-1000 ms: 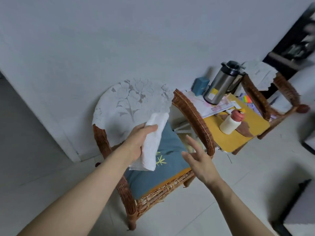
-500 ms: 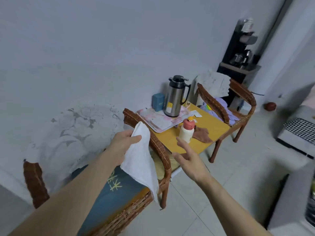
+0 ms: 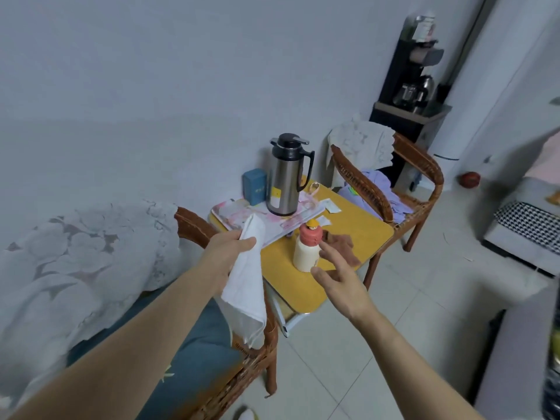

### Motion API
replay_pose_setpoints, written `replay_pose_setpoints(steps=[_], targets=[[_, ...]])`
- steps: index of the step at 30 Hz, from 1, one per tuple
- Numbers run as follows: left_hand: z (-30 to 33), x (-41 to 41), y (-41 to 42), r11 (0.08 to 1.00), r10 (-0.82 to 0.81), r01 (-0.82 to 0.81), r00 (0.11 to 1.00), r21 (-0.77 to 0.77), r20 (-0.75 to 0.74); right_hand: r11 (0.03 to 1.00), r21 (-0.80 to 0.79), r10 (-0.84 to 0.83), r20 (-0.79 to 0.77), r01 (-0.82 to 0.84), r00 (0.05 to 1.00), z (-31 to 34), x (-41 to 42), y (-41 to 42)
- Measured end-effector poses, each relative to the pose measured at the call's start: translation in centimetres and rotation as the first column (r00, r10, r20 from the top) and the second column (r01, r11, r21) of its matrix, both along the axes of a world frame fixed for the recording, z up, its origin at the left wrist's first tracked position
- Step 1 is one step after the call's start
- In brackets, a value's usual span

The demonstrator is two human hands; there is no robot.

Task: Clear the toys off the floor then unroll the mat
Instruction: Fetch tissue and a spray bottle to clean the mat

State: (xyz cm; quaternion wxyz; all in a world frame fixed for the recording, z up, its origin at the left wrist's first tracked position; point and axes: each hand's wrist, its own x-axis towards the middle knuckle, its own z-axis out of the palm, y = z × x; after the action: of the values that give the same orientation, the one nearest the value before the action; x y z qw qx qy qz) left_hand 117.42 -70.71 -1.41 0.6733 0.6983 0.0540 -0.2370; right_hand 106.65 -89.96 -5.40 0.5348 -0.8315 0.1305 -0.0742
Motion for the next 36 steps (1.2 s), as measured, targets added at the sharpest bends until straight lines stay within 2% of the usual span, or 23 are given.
replay_pose_setpoints(steps=[3, 11, 15, 18, 19, 22, 25, 30, 36], targets=[[0.2, 3.5, -2.6, 0.999, 0.011, -0.012, 1.0, -0.041, -0.022, 1.0, -0.025, -0.013, 0.017, 0.013, 1.0, 0.5, 3.9, -2.4], [0.0, 10.5, -7.0, 0.997, 0.004, -0.008, 0.998, -0.076, -0.06, 0.998, 0.007, -0.054, -0.075, 0.055, 0.996, -0.3, 12.5, -7.2], [-0.5, 12.3, -8.3, 0.995, 0.06, -0.066, 0.995, -0.074, -0.074, 0.987, -0.157, -0.03, -0.087, 0.016, 0.996, -1.7, 15.9, -8.6], [-0.8, 13.1, -8.8, 0.995, 0.082, -0.086, 0.995, -0.051, -0.065, 0.966, -0.253, 0.012, -0.174, -0.057, 0.985, -2.6, 18.5, -9.3], [-1.3, 13.5, -9.4, 0.988, 0.14, -0.145, 0.987, -0.056, -0.083, 0.942, -0.302, 0.068, -0.253, -0.145, 0.965, -3.4, 20.0, -10.3], [-1.5, 13.7, -10.0, 0.969, 0.229, -0.238, 0.966, -0.063, -0.118, 0.838, -0.448, 0.095, -0.442, -0.311, 0.892, -5.4, 22.3, -11.8], [-1.5, 14.1, -11.1, 0.948, 0.306, -0.313, 0.944, -0.047, -0.125, 0.748, -0.503, 0.12, -0.54, -0.433, 0.833, -7.1, 24.3, -13.5], [-2.1, 14.0, -12.2, 0.903, 0.426, -0.429, 0.898, -0.007, -0.11, 0.641, -0.528, 0.201, -0.584, -0.556, 0.786, -9.3, 26.8, -15.1], [-3.0, 12.7, -13.3, 0.846, 0.53, -0.533, 0.839, 0.008, -0.125, 0.634, -0.466, 0.338, -0.551, -0.617, 0.763, -9.9, 28.3, -15.8]])
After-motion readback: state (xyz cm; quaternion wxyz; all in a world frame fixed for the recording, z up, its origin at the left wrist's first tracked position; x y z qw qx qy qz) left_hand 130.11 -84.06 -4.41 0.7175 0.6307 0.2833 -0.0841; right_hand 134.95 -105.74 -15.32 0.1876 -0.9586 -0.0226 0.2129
